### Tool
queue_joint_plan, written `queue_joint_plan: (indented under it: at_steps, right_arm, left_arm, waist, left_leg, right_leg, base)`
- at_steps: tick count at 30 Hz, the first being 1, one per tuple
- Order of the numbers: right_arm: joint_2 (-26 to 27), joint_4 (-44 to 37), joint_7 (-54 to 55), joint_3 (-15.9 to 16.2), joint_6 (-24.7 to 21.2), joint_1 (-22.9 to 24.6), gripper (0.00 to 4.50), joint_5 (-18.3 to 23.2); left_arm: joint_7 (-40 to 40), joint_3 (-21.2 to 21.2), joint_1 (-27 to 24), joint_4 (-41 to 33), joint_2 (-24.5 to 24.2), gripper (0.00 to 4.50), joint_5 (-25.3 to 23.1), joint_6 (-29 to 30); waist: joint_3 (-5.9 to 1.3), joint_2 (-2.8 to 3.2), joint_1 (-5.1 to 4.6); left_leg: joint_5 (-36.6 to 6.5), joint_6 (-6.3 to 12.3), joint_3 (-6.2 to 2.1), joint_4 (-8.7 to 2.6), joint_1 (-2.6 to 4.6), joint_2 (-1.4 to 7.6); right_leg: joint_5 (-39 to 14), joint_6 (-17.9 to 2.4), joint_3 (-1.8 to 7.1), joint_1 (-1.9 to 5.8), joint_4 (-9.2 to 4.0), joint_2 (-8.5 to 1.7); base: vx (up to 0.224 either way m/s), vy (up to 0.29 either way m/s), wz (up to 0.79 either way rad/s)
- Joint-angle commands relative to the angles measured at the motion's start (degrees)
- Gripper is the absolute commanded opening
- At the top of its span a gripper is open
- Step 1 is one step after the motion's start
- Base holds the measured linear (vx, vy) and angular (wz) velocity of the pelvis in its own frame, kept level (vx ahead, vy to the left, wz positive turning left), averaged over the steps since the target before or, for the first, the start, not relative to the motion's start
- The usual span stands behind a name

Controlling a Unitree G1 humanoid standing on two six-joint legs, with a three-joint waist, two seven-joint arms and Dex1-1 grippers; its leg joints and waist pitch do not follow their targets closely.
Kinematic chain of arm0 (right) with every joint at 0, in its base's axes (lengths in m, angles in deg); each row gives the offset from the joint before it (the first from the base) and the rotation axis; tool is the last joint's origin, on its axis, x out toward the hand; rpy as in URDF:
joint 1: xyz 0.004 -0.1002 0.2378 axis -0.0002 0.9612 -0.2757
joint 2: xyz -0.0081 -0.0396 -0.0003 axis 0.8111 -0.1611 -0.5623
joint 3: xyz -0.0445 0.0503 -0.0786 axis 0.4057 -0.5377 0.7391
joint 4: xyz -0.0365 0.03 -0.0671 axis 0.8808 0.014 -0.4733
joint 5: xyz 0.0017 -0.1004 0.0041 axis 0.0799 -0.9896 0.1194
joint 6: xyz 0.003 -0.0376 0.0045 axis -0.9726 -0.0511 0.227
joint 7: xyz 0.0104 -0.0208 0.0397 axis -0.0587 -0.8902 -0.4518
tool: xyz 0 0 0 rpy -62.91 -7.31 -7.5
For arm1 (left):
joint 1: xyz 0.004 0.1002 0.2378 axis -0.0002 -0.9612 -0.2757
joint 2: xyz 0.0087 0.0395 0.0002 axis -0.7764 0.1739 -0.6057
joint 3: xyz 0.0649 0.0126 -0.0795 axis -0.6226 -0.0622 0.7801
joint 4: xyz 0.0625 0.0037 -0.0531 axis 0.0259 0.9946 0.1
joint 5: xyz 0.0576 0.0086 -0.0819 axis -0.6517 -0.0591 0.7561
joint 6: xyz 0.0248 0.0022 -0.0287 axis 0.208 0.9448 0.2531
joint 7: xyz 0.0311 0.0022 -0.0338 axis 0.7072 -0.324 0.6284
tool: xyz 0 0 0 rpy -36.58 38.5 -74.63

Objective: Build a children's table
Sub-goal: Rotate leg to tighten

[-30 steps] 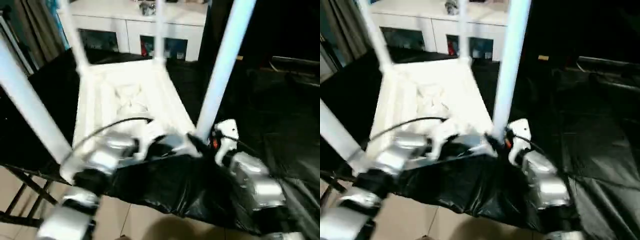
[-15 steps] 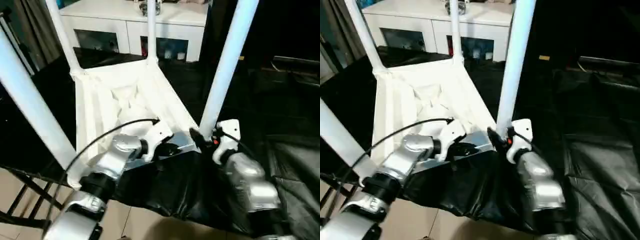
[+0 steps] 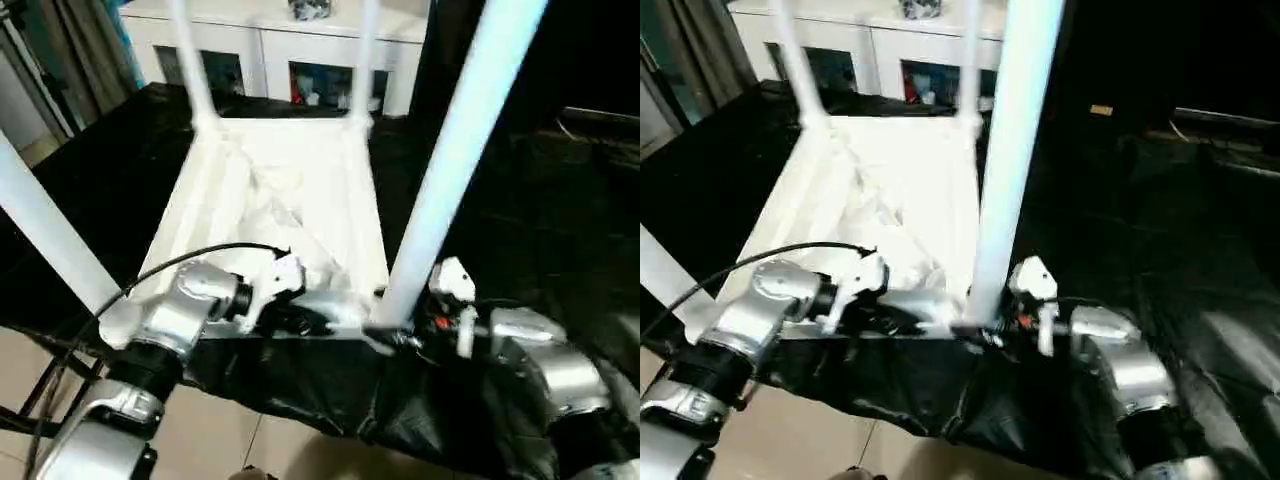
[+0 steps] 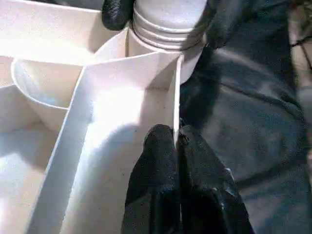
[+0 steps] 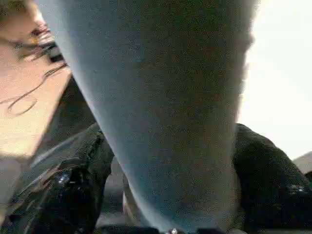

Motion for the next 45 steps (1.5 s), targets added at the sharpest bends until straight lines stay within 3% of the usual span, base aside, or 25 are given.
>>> queue_joint_plan:
  at_steps: [1,9,16,20,24,26,28,31,36,40,42,45]
  right_arm:
    - [-0.4,0.3,-3.4,1.1,-0.5,-1.2,3.29,1.1]
    - [-0.1,1.1,-5.4,1.8,-0.2,-2.4,2.60,1.6]
    - [0.8,0.2,-4.0,1.6,0.3,-0.8,2.51,1.3]
    - [3.3,0.6,3.9,-0.3,1.2,0.3,2.50,-0.2]
    - [7.5,1.4,16.7,-2.9,1.0,1.6,2.49,-2.9]
    - [10.1,1.8,23.3,-4.2,0.5,2.3,2.49,-4.0]
    - [13.3,2.4,30.4,-5.7,-0.4,2.6,2.49,-4.7]
    - [19.0,3.7,42.0,-8.0,-1.2,2.3,2.49,-5.5]
    - [24.6,5.2,52.0,-8.4,-1.1,0.6,2.49,-7.9]
    - [24.7,4.6,52.1,-8.3,2.8,0.4,2.49,-8.4]
    - [24.0,4.1,50.7,-8.6,4.4,0.4,3.05,-8.1]
    - [21.9,3.3,46.3,-8.0,4.9,0.6,3.27,-7.3]
  left_arm:
    - [-3.3,-0.7,1.2,0.5,0.2,0.00,2.2,-0.8]
    - [-5.0,-1.2,1.8,1.8,-0.1,0.00,2.1,-2.2]
    - [-5.1,-1.4,1.3,2.4,-0.4,0.00,1.9,-2.9]
    - [-2.0,-0.7,0.9,2.4,0.4,0.00,1.6,-2.4]
    - [8.0,-0.1,1.2,3.4,3.1,0.00,-1.0,-0.6]
    - [13.0,0.7,1.1,3.2,5.6,0.00,-1.2,0.8]
    - [17.6,0.7,0.7,2.5,8.4,0.00,-2.0,2.2]
    - [25.1,0.4,0.4,2.0,13.1,0.00,-3.2,4.2]
    - [32.2,-0.5,0.3,1.5,18.3,0.00,-4.6,5.0]
    - [31.5,-1.2,-0.4,0.2,18.4,0.00,-5.1,4.7]
    - [30.7,-1.3,-0.8,-0.5,17.7,0.00,-5.2,4.5]
    - [29.1,-0.9,-0.9,-0.7,16.1,0.00,-4.7,3.4]
  waist:
    - [-3.14,-0.96,0.09]
    - [-3.16,-1.17,0.58]
    - [-3.18,-0.86,0.57]
    - [-3.02,-0.86,0.45]
    - [-2.37,-1.03,-0.45]
    - [-2.29,-1.13,-1.12]
    - [-2.17,-1.47,-1.28]
    - [-2.12,-1.23,-1.32]
    - [-2.29,-0.74,-1.64]
    - [-2.72,-0.56,-1.40]
    - [-2.83,-0.47,-1.35]
    - [-2.92,-0.40,-1.32]
  left_leg:
    - [-10.3,5.12,-1.12,-3.44,0.83,3.25]
    - [-9.4,4.36,-1.14,-3.33,0.83,3.32]
    - [-10.4,3.76,-1.20,-3.36,0.88,3.32]
    - [-11.5,3.00,-1.24,-3.53,0.83,3.30]
    - [-17.2,0.23,-1.57,-4.15,1.14,3.19]
    - [-19.0,-1.09,-1.92,-4.41,1.17,3.08]
    - [-20.1,-0.99,-1.91,-4.33,1.47,2.90]
    - [-19.9,-0.76,-1.95,-4.38,1.51,2.88]
    - [-20.6,-0.92,-2.08,-4.63,1.49,2.70]
    - [-17.0,0.74,-1.80,-4.66,1.03,2.71]
    - [-15.8,1.21,-1.70,-4.56,0.95,2.71]
    - [-15.2,2.02,-1.62,-4.45,0.87,2.68]
  right_leg:
    - [-8.4,-14.9,2.34,2.79,-3.42,-3.62]
    - [-7.3,-15.0,2.46,2.69,-3.12,-3.69]
    - [-7.7,-14.9,2.45,2.70,-3.18,-3.66]
    - [-9.4,-14.5,2.49,2.62,-3.35,-3.63]
    - [-19.3,-12.0,2.62,2.18,-4.43,-3.88]
    - [-24.5,-9.8,2.59,2.15,-5.00,-3.99]
    - [-27.6,-8.5,2.59,1.82,-5.55,-3.98]
    - [-29.4,-7.3,2.73,1.52,-5.91,-3.99]
    - [-28.2,-6.2,2.72,1.38,-6.00,-3.64]
    - [-21.3,-6.9,2.82,1.92,-5.65,-3.62]
    - [-18.5,-7.8,2.81,1.97,-5.36,-3.54]
    - [-16.8,-8.7,2.75,2.20,-5.16,-3.46]
  base:
    - [0.000,0.000,0.00]
    - [0.000,0.000,0.00]
    - [0.000,0.000,0.00]
    - [0.000,0.000,0.00]
    - [0.000,0.000,0.00]
    - [0.000,0.000,0.00]
    - [0.000,0.000,0.00]
    - [0.000,0.000,0.00]
    - [0.000,0.000,0.00]
    - [0.000,0.000,0.00]
    - [0.000,0.000,0.00]
    - [0.000,0.000,0.00]
